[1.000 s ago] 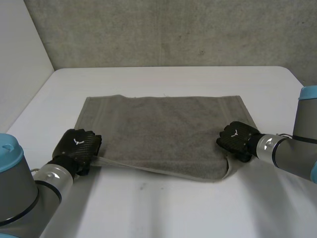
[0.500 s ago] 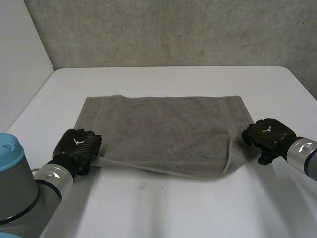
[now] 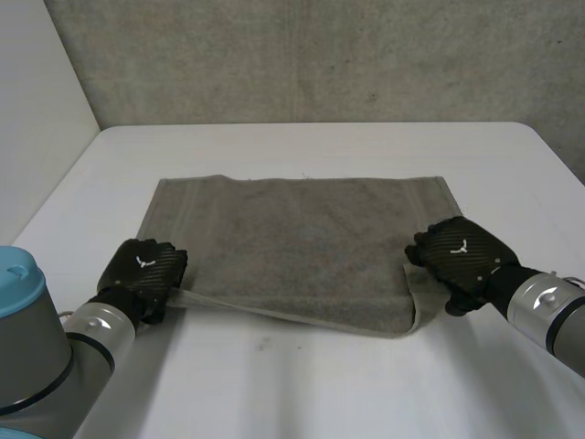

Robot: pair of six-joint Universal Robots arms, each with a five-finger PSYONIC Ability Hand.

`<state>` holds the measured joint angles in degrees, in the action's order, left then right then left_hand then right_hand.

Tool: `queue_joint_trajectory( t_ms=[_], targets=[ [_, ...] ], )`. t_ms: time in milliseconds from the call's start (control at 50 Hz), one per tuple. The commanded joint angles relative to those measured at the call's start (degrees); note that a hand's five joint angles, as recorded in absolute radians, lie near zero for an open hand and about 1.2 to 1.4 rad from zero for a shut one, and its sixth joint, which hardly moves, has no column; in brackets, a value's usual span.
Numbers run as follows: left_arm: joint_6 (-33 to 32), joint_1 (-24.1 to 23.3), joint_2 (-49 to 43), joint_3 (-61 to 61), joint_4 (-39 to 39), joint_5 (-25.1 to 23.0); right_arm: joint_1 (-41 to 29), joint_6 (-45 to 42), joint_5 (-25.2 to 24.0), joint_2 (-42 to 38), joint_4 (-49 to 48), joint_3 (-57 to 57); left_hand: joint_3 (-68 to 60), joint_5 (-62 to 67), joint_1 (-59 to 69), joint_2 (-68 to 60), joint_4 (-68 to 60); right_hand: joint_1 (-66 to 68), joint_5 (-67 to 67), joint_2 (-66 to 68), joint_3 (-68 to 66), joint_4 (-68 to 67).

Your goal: Fold the laundry

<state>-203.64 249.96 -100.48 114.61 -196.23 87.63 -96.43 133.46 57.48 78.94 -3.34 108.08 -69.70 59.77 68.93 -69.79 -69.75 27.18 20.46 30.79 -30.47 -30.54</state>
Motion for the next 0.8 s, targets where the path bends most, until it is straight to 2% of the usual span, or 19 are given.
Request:
queue_joint_trajectory(
  t_ms=[20,140,300,440,520,800],
  targets=[
    [0.00,0.00,0.02,0.09,0.06,0.00,-2.44,-1.96,-2.11,-0.89,0.35,-0.06,-10.30,10.23,11.07,-10.21,-10.25,5.77,2.49,2.16,-2.48,-2.41],
    [0.00,0.00,0.02,0.00,0.06,0.00,-2.80,-9.43,-1.67,-5.01,0.44,-0.58,-10.30,10.23,11.07,-10.21,-10.25,6.28,3.00,2.67,-2.99,-2.92],
    [0.00,0.09,0.02,0.00,0.06,0.00,-2.80,-14.10,-1.15,-10.11,0.26,-2.25,-10.30,10.23,11.07,-10.21,-10.25,9.14,5.86,5.53,-5.85,-5.78],
    [0.00,0.09,-0.06,0.00,0.06,0.00,-2.71,-15.33,-1.14,-12.66,-0.26,-3.40,-10.30,10.23,11.07,-10.21,-10.25,11.32,8.04,7.71,-8.03,-7.96],
    [0.00,0.09,-0.06,0.00,0.06,0.00,-2.45,-15.42,-0.79,-12.76,-0.97,-4.27,-10.30,10.23,11.07,-10.21,-10.25,21.06,17.78,17.45,-17.77,-17.70],
    [0.00,0.09,-0.06,0.00,0.06,0.00,-2.10,-15.51,3.60,-13.81,-4.31,-4.72,-10.30,10.23,11.07,-10.21,-10.25,22.94,19.66,19.32,-19.64,-19.58]
  ],
)
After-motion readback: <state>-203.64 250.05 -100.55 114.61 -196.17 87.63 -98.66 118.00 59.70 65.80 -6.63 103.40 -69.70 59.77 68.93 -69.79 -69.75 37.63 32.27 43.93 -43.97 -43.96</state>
